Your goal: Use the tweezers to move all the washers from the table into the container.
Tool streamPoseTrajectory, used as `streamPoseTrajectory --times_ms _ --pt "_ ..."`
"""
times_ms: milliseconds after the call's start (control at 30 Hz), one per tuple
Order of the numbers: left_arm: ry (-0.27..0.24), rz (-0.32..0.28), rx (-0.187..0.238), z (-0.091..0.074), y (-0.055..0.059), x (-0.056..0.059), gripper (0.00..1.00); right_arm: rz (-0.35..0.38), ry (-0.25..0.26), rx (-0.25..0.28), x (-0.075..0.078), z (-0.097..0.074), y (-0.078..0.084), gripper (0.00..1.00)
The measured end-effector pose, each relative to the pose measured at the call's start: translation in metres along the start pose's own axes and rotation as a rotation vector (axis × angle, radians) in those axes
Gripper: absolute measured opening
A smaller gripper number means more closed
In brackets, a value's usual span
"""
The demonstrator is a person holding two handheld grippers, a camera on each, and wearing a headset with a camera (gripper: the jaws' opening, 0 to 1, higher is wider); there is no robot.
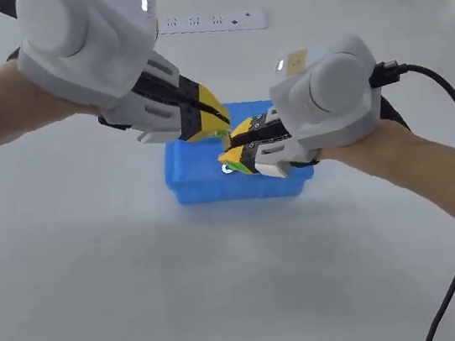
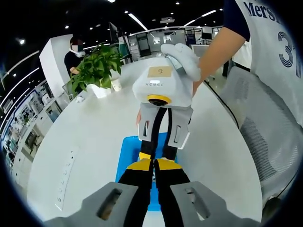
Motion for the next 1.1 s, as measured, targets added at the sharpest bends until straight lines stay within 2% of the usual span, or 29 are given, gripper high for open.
streamPoseTrajectory --times_ms 200,533,767,900,1100 --pt "-0.009 0.020 -0.003 -0.009 -0.006 0.007 0.05 0.015 0.009 0.021 0.000 -0.008 -0.005 0.12" --pt "-0.033 0.045 0.041 -0.029 -0.016 0.016 0.05 -0.005 0.047 0.048 -0.005 -0.037 -0.022 0.12" --pt "-0.032 0.070 0.057 -0.045 -0.026 0.038 0.05 -0.049 0.060 0.052 -0.021 -0.056 -0.038 0.12" --pt "-0.040 0.068 0.084 -0.053 -0.030 0.049 0.05 -0.089 0.071 0.044 -0.031 -0.068 -0.046 0.11" --pt "-0.037 0.061 0.100 -0.056 -0.025 0.067 0.05 -0.141 0.047 0.011 -0.049 -0.077 -0.048 0.11"
Point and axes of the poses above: the centre of the closed fingertips' face, and the gripper's own axes: z roughly forward along the fingers, x roughly to its right, y roughly out of its underside, the point moved 4 cm from there along -z, roughly backward along the fingers, and after that the axes turned 14 degrees about -z, right-handed, at the moved point
